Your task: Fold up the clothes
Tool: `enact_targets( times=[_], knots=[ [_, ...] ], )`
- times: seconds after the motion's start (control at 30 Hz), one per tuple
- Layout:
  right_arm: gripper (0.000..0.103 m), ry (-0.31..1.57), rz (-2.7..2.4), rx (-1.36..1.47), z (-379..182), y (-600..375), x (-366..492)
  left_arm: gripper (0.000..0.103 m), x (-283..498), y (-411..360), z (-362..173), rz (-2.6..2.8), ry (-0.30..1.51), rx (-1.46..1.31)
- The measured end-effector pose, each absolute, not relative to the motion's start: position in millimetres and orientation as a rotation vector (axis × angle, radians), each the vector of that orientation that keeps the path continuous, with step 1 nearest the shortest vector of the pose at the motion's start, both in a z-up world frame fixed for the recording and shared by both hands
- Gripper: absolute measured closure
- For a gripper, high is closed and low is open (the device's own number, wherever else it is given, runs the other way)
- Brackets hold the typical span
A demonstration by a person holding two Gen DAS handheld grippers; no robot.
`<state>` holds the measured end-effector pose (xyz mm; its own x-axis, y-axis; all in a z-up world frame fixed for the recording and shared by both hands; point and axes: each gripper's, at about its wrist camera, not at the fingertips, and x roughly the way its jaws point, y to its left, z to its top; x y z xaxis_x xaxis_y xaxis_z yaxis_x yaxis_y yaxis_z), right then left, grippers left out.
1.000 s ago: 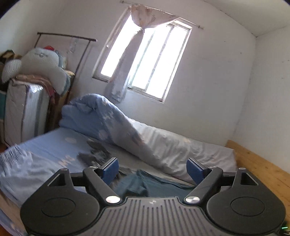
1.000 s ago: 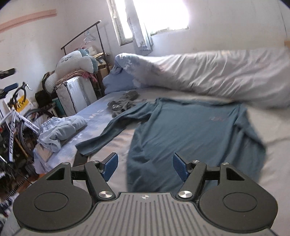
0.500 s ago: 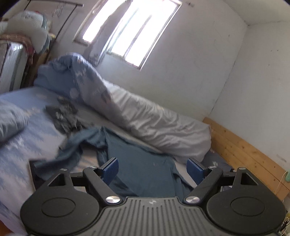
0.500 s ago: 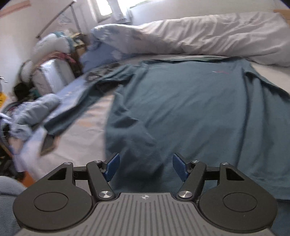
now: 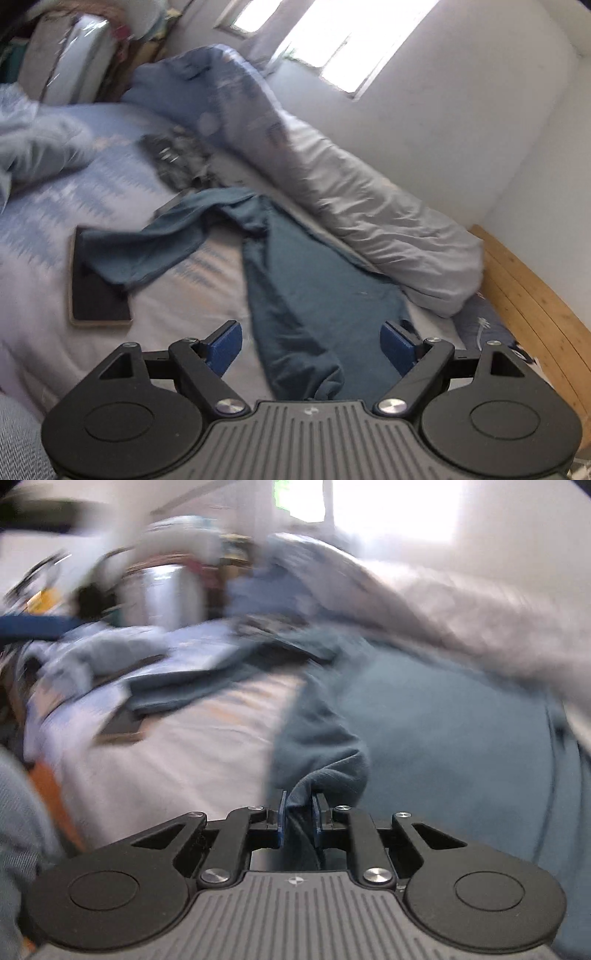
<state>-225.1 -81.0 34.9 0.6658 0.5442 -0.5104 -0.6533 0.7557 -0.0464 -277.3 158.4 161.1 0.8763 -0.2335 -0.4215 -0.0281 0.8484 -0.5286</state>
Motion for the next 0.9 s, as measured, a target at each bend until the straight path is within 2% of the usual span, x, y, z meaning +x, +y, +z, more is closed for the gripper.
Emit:
enact_targets(
  times=[0.27,0.43,0.57,0.6,0.7,0.8,0.9],
  knots=[
    [0.087,0.445,1.024,-0.437,28.4,-38.1,-282.5,0.02,-269.7,166.5,124.3,-0.006,0.552,-0.602],
    [0.078,0.392,1.135,-0.521,28.1,-34.6,-306.8,0.02,-265.8,169.4,115.4,0.03,0.573,-0.595],
    [0.069,0.433,1.033,-0.399,32.1,-42.7,-281.2,0.02,-265.8,169.7,113.5,0.05,0.573,-0.588],
    [0.065,0.465,0.988,-0.333,33.5,-47.2,-268.0,0.02,-266.2,169.7,114.0,0.049,0.572,-0.589],
    [0.06,0.583,0.868,-0.109,31.4,-63.1,-227.7,0.02,-266.0,168.4,114.7,0.044,0.568,-0.589],
    [0.059,0.673,0.784,0.049,23.3,-73.4,-195.1,0.02,-266.2,167.3,114.9,0.039,0.566,-0.589],
    [0.059,0.737,0.739,0.088,13.9,-75.8,-180.2,0.02,-266.7,166.3,115.5,0.032,0.566,-0.592]
  ],
)
